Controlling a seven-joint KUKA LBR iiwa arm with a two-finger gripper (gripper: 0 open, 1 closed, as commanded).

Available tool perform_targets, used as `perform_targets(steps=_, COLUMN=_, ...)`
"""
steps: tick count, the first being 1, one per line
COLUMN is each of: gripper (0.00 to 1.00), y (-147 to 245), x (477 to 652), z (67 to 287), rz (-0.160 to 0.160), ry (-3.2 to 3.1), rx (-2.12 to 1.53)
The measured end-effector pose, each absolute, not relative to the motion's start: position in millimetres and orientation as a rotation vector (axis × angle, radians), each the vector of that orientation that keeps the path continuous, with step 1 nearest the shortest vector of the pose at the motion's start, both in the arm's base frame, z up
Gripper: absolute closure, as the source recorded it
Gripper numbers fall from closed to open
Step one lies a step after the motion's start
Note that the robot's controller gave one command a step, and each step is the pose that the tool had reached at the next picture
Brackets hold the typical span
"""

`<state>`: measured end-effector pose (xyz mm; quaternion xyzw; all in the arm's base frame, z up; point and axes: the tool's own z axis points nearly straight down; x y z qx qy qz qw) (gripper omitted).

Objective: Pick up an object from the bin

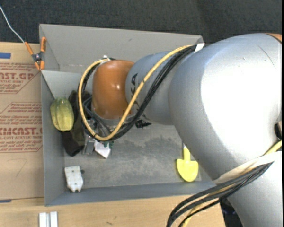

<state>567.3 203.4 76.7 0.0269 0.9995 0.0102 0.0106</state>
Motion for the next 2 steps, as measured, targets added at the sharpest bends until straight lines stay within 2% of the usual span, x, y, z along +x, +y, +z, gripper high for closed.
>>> perform_targets(steps=2, gripper=1.0, y=203.4, x=567.3, z=76.7, rz=0.032, ry=3.119, rx=0.084)
